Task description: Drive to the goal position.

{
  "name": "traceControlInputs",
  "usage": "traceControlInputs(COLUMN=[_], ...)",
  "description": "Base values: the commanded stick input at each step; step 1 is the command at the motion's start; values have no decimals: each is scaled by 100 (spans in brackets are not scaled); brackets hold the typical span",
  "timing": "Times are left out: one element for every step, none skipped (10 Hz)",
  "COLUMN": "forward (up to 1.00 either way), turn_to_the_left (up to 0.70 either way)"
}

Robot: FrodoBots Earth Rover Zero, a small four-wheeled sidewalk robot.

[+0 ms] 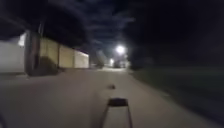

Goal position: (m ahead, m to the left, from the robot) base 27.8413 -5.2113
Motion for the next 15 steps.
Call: traceControlInputs(forward=[70, 70, 70, 70, 70, 70, 70, 70, 70, 70, 70, 70, 70, 70, 70], turn_to_the_left=[0, 0, -8, -35, -35, -35, -35, -35, -35, -35, -35, -18, 0, 0, 0])
